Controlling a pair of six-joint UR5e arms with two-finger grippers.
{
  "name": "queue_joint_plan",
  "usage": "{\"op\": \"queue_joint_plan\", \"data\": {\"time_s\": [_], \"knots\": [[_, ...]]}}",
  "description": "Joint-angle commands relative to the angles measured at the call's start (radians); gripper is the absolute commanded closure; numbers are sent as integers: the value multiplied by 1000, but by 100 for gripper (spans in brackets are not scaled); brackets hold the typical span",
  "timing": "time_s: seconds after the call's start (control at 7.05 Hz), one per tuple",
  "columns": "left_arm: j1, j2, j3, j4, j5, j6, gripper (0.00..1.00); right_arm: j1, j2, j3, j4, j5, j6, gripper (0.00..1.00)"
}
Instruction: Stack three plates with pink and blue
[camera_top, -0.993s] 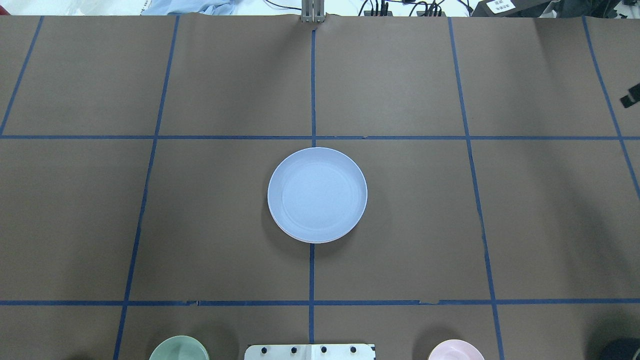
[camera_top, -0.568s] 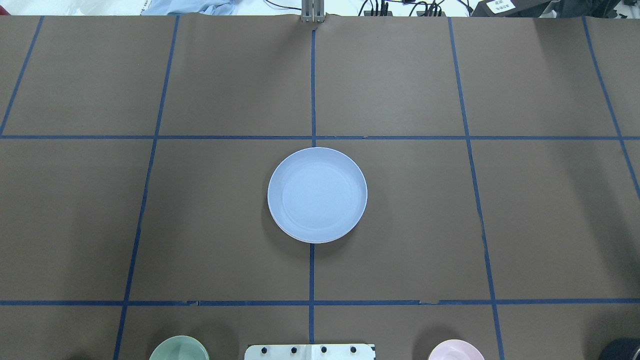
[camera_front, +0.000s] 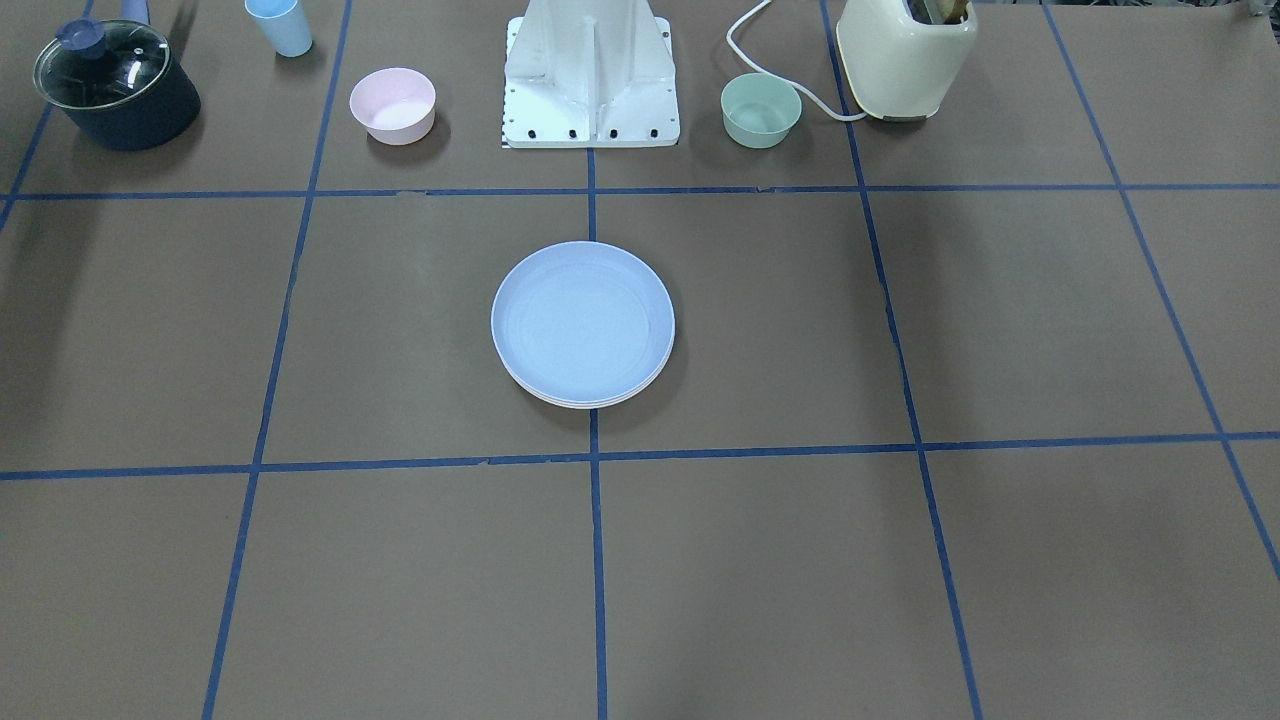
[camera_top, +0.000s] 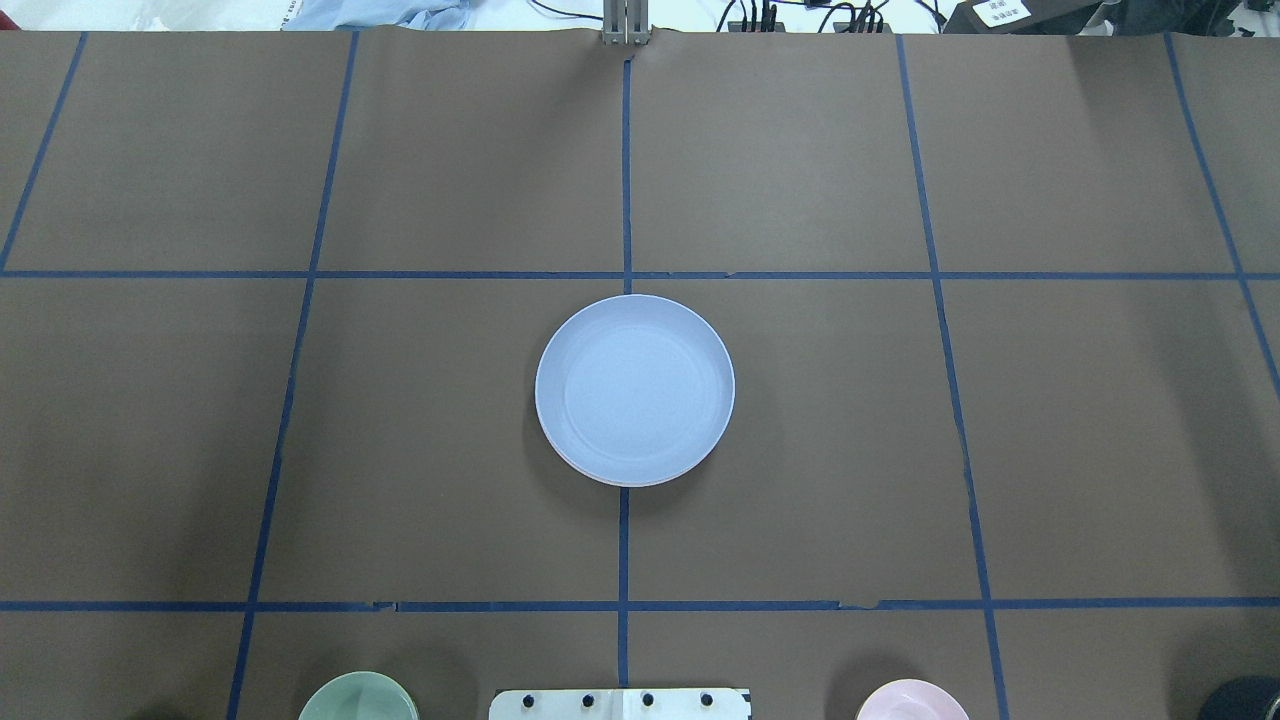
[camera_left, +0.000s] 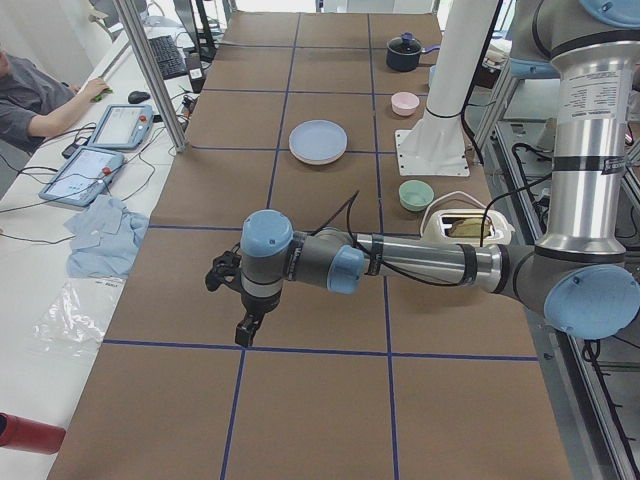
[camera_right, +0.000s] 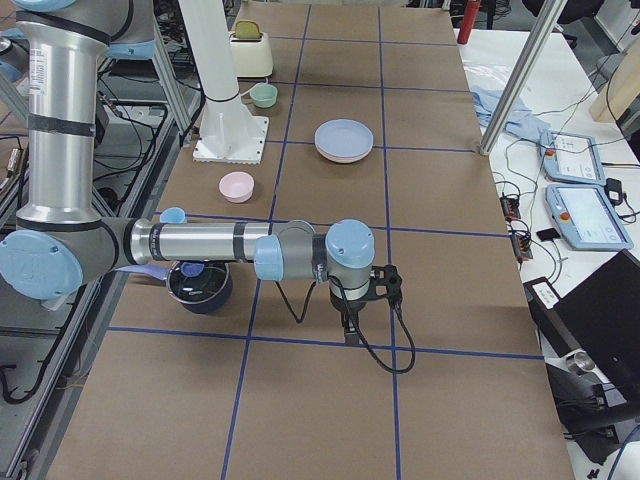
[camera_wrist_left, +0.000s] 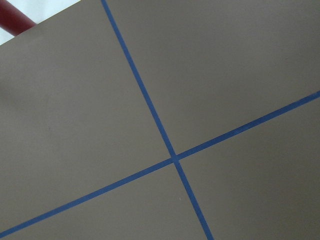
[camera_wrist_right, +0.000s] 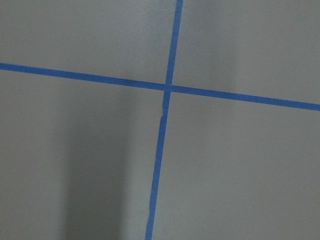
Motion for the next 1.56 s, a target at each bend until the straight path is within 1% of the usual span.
{"op": "queue_joint_plan", "data": {"time_s": [0.0,0.57,0.85,1.42], "knots": [[-3,12,-5,82,-7,11,0,1,2,4,4,-1,26,0],[-4,-5,-8,76,0,2,0,1,4,4,9,0,26,0],[3,7,6,15,5,8,0,1,2,4,9,-1,26,0],[1,12,10,15,5,4,0,-4,17,6,7,-3,34,0]]}}
